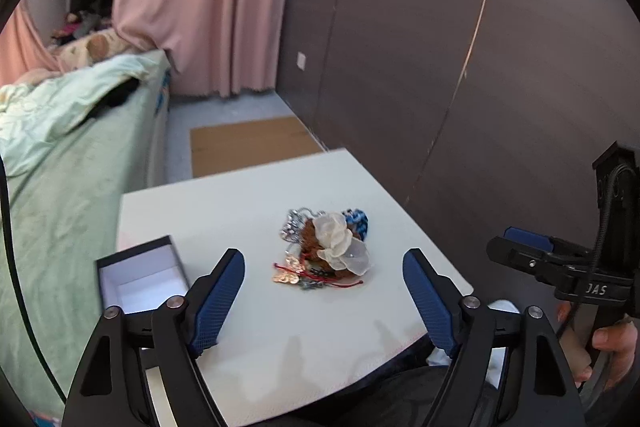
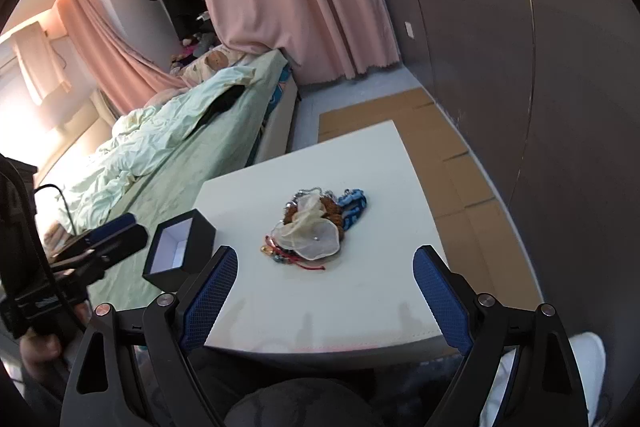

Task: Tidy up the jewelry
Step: 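Reach the right gripper into the jewelry pile and grasp the blue braided bracelet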

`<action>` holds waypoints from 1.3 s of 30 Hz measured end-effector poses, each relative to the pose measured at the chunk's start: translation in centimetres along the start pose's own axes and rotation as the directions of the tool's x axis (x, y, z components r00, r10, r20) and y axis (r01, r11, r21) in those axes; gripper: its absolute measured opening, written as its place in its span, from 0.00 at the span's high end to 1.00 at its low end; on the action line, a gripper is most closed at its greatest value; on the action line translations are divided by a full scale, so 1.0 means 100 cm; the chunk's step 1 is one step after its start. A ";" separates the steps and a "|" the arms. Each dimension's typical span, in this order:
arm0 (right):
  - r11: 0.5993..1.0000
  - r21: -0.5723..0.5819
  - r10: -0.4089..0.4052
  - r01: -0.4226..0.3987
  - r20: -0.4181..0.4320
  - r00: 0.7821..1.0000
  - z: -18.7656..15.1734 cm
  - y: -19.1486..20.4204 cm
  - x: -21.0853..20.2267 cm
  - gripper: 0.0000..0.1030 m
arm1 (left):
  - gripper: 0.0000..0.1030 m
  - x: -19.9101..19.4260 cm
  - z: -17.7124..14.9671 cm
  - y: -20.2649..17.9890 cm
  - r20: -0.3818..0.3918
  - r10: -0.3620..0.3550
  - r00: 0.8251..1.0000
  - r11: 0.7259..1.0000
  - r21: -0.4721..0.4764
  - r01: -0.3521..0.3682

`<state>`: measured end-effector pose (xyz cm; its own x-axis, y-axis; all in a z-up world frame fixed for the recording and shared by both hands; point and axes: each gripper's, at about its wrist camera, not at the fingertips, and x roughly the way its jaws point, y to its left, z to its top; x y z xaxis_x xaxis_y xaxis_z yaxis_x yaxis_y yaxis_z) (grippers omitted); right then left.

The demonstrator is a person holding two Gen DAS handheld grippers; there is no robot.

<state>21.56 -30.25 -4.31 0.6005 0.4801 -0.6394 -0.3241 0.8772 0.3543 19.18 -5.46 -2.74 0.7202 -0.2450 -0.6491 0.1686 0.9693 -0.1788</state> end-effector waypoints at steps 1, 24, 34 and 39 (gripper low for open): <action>1.000 0.009 0.002 -0.001 -0.008 1.000 0.001 -0.004 0.005 0.12 | 0.25 0.009 0.002 -0.001 -0.020 -0.008 1.000 1.000 0.004 0.008; 0.979 0.206 0.046 -0.016 -0.139 0.989 0.010 -0.057 0.086 0.23 | 0.60 0.151 0.012 -0.003 -0.286 -0.071 0.955 0.995 0.049 0.089; 0.933 0.351 0.141 -0.074 -0.169 0.975 0.029 -0.065 0.131 0.32 | 1.00 0.134 0.025 0.022 -0.212 -0.066 0.975 0.997 -0.046 0.058; 0.925 0.374 0.151 -0.072 -0.187 0.971 0.041 -0.058 0.155 0.35 | 1.00 0.119 0.034 0.032 -0.168 -0.054 0.984 0.996 -0.081 0.041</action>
<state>35.71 -27.94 -13.51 0.3975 0.5999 -0.6943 -0.0698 0.7742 0.6290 30.54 -5.17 -8.55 0.5867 -0.2968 -0.7535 0.1424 0.9537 -0.2648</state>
